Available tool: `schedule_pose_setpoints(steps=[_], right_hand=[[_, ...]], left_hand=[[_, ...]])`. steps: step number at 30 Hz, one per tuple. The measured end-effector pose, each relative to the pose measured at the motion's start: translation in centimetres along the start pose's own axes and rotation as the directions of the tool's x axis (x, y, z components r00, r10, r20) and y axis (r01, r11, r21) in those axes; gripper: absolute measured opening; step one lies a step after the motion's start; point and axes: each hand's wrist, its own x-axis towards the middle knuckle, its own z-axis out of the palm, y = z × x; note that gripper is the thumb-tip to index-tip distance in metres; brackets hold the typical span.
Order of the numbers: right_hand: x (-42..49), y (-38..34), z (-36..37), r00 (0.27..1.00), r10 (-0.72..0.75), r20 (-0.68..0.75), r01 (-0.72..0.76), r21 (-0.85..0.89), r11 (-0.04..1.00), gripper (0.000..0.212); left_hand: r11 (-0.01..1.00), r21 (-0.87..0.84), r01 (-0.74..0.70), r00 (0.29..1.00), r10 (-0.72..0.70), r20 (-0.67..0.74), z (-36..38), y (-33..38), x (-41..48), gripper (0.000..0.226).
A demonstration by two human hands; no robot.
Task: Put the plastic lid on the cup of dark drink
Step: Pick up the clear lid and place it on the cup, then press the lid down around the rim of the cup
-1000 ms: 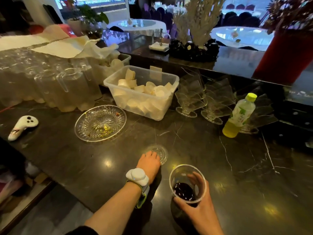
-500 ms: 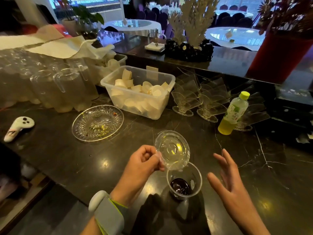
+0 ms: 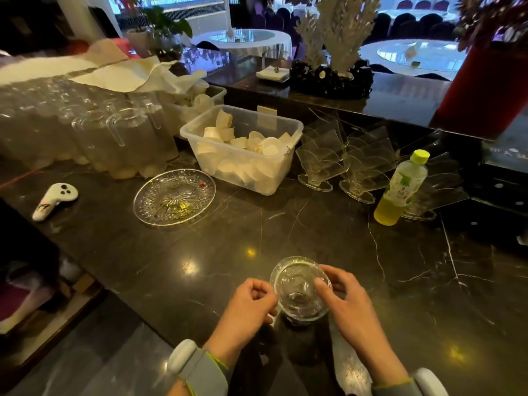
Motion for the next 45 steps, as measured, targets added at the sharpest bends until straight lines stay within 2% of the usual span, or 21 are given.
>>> schedule_pose_setpoints(steps=[8,14,19,24,27,30,33,35,38,42,45], right_hand=[[-0.2,0.7,-0.3,0.999,-0.051,-0.020,0.052,0.029,0.998,0.022],[-0.1,1.5,0.3,0.994,-0.080,-0.080,0.086,0.070,0.994,0.025],[0.7,1.7,1.2,0.993,0.034,-0.116,-0.011,0.194,0.981,0.019],[2.5,1.4,1.7,0.998,0.023,-0.066,-0.019,0.071,0.997,0.024],[2.6,1.4,2.2,0.997,0.071,-0.037,-0.066,0.132,0.989,0.027],[2.9,1.2,2.3,0.994,0.106,-0.033,-0.098,0.185,0.978,0.022],[2.7,1.2,2.5,0.997,0.060,-0.043,-0.048,0.232,0.972,0.020],[2.5,1.2,2.7,0.998,0.011,-0.055,0.003,0.255,0.967,0.026],[2.5,1.3,2.9,0.995,-0.056,-0.083,0.074,0.237,0.969,0.034],[2.5,1.4,3.2,0.992,-0.097,-0.085,0.112,0.202,0.973,0.035],[2.6,1.8,3.4,0.986,-0.133,-0.099,0.147,0.154,0.977,0.034]], left_hand=[[0.999,-0.049,0.010,0.997,-0.006,0.083,0.1,-0.5,-0.2,0.018],[0.996,-0.006,-0.086,0.991,0.086,0.098,0.6,-1.1,-0.6,0.021],[0.990,0.023,-0.140,0.987,0.137,0.083,1.0,-0.6,-1.0,0.025],[0.993,0.009,-0.117,0.987,0.115,0.108,0.9,-0.3,-0.6,0.025],[0.995,0.015,-0.102,0.989,0.100,0.113,0.9,-0.3,-0.4,0.025],[0.995,0.001,-0.099,0.992,0.098,0.075,1.0,-0.1,0.0,0.024],[0.994,0.037,-0.102,0.995,0.102,-0.006,1.5,0.1,0.7,0.015],[0.989,0.070,-0.132,0.989,0.136,-0.058,1.8,0.4,1.3,0.014],[0.956,0.162,-0.247,0.960,0.263,-0.090,2.2,0.5,2.2,0.028],[0.848,0.357,-0.392,0.893,0.445,-0.076,2.6,-0.3,2.7,0.027],[0.790,0.418,-0.449,0.851,0.521,-0.070,2.7,-0.9,2.6,0.029]])
